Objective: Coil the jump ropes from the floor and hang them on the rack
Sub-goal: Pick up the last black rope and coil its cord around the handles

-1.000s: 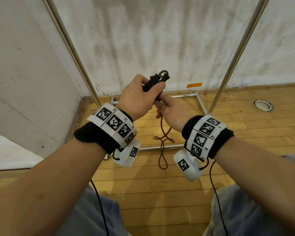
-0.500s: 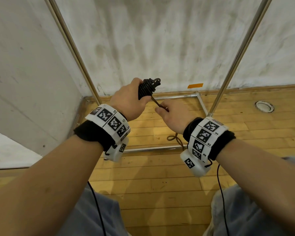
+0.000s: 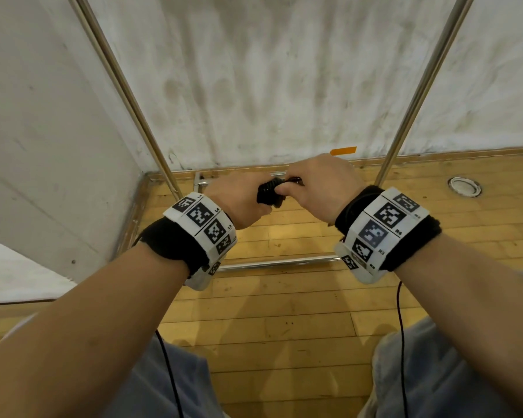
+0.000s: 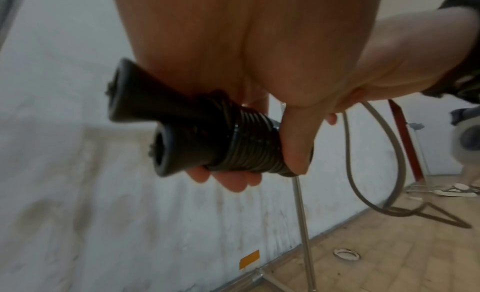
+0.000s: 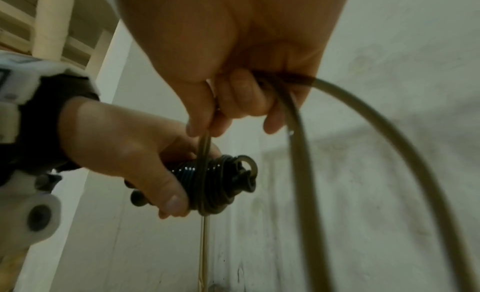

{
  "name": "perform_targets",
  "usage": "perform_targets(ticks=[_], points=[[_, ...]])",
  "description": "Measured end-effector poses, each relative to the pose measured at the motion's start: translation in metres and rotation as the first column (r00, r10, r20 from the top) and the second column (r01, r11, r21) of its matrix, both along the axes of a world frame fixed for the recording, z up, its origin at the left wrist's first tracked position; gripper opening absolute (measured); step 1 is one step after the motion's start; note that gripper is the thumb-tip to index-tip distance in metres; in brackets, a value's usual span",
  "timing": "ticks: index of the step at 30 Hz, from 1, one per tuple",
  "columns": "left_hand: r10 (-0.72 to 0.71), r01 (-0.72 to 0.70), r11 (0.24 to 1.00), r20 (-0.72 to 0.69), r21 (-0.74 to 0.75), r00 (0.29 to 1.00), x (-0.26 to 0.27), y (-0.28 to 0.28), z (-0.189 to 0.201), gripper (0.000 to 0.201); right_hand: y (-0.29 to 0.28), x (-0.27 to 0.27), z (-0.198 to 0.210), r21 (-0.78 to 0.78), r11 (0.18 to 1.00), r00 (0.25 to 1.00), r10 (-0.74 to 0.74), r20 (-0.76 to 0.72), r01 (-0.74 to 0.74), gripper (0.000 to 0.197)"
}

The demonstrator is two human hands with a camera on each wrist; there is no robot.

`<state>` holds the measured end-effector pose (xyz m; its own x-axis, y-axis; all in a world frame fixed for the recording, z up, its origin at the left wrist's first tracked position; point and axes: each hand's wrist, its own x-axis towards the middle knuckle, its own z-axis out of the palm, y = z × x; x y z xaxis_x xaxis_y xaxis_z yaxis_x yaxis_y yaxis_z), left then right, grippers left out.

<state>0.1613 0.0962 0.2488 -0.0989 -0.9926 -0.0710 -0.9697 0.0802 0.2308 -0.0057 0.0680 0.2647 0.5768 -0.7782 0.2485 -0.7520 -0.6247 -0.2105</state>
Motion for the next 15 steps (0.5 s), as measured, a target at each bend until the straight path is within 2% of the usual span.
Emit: perform_targets(ticks=[2, 4, 7, 8, 11, 15], points=[[-0.083, 0.084, 0.996, -0.033, 0.008, 0.996, -0.005, 0.002, -0.002, 0.035, -0.004, -0.002, 0.000, 0.078, 0.997, 0.997, -0.008, 0.071, 0.003, 0.028], [-0.144, 0.142, 0.990, -0.097, -0.025, 0.985, -0.007, 0.005, 0.000, 0.044, -0.009, -0.005, 0.002, 0.210, 0.978, 0.977, -0.036, 0.210, -0.009, 0.027], [-0.190, 0.173, 0.980, -0.193, -0.099, 0.963, -0.010, 0.011, 0.006, 0.055, -0.014, -0.010, 0.005, 0.358, 0.930, 0.887, -0.099, 0.450, -0.078, 0.019], [-0.189, 0.166, 0.979, -0.222, -0.117, 0.956, -0.012, 0.014, 0.007, 0.053, -0.015, -0.011, 0.006, 0.395, 0.911, 0.850, -0.115, 0.513, -0.115, 0.016], [-0.177, 0.130, 0.980, -0.355, -0.154, 0.918, -0.017, 0.020, 0.010, 0.024, -0.016, -0.010, 0.006, 0.485, 0.842, 0.749, -0.160, 0.643, -0.236, 0.012], [-0.183, 0.103, 0.978, -0.520, -0.180, 0.834, -0.019, 0.028, 0.018, 0.023, -0.018, -0.011, 0.007, 0.567, 0.717, 0.627, -0.234, 0.743, -0.406, 0.018]])
